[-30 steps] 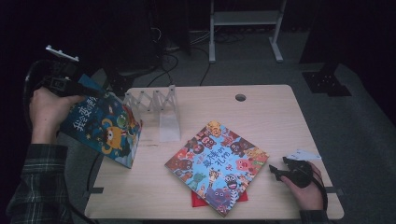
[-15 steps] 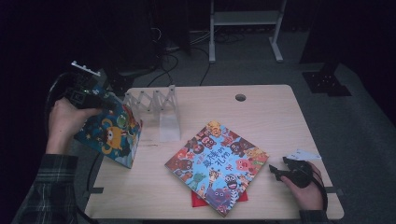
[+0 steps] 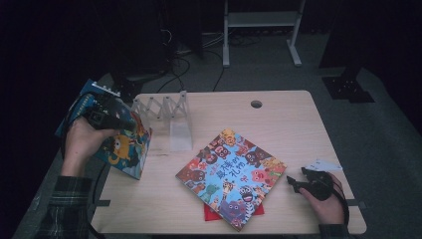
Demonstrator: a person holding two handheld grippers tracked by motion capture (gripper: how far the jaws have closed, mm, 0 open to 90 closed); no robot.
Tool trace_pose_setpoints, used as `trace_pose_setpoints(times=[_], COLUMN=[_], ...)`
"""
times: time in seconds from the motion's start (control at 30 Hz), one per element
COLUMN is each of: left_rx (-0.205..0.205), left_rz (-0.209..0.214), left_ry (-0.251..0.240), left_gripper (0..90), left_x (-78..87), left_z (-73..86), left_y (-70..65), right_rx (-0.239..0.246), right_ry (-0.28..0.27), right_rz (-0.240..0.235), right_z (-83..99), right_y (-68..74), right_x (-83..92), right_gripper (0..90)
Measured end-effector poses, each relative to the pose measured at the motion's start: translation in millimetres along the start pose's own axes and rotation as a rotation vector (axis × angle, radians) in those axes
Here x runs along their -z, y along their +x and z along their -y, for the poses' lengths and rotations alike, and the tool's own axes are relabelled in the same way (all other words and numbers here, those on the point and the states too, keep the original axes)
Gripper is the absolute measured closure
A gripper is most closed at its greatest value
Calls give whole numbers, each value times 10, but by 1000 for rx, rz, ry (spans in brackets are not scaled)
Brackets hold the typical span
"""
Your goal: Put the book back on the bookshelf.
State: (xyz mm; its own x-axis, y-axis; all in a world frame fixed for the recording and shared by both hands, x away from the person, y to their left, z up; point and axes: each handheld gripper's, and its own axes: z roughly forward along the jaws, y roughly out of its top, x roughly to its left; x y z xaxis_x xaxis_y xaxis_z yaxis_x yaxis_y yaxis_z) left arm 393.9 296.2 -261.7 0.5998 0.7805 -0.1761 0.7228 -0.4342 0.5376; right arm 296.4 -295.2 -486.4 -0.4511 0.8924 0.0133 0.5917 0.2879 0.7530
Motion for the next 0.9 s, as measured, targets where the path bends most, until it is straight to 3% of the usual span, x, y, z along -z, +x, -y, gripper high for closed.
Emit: trace_pose_setpoints(times=[0.27, 0.5, 0.73, 0.9], left_rx=[-34, -68, -105, -129], left_rz=[17, 35, 29, 33], left_ry=[3, 6, -5, -19], left_gripper=[878, 827, 644, 454], left_x=[-105, -309, -596, -833], left_z=[53, 145, 270, 381], left_y=[-93, -218, -310, -348], right_rx=[2, 1, 3, 4], right_ry=[0, 0, 1, 2], right_rz=[0, 0, -1, -1], right_z=[-2, -3, -3, -6], right_y=[-1, 0, 0, 1], right_x=[-3, -4, -5, -9], right_gripper=[291, 289, 286, 273])
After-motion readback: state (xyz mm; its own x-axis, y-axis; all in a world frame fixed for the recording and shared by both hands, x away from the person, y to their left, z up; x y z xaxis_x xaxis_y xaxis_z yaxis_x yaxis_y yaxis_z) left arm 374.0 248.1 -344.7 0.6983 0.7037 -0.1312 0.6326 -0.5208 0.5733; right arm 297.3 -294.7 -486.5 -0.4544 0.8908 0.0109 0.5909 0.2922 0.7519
